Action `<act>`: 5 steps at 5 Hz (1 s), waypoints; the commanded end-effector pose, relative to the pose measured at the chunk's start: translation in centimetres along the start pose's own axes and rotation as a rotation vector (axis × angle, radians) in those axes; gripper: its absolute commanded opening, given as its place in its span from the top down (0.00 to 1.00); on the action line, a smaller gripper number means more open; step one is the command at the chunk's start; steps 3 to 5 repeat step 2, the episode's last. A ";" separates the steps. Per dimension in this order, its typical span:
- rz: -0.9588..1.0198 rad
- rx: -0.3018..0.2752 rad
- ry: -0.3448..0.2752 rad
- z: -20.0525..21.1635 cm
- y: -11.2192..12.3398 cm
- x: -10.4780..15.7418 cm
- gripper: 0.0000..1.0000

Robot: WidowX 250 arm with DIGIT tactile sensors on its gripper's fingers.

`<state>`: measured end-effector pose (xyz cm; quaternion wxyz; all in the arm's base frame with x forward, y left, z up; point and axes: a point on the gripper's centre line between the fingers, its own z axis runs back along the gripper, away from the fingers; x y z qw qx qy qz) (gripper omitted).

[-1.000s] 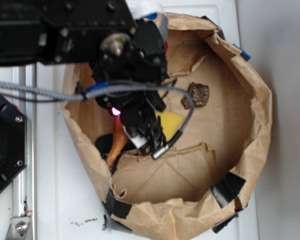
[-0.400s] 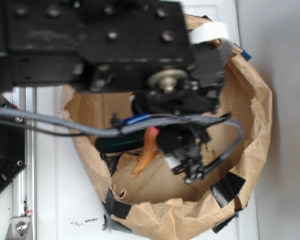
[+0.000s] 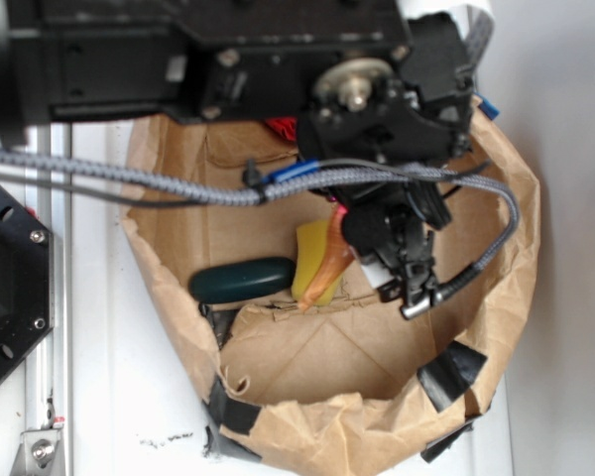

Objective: Grab the shell.

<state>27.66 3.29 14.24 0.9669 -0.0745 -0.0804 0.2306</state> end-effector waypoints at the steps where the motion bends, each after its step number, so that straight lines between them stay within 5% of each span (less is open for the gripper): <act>1: -0.012 0.008 0.002 1.8 2.0 -0.8 1.00; 2: 0.040 0.007 -0.045 1.3 1.7 -0.3 1.00; 5: 0.040 0.007 -0.045 1.3 1.7 -0.3 1.00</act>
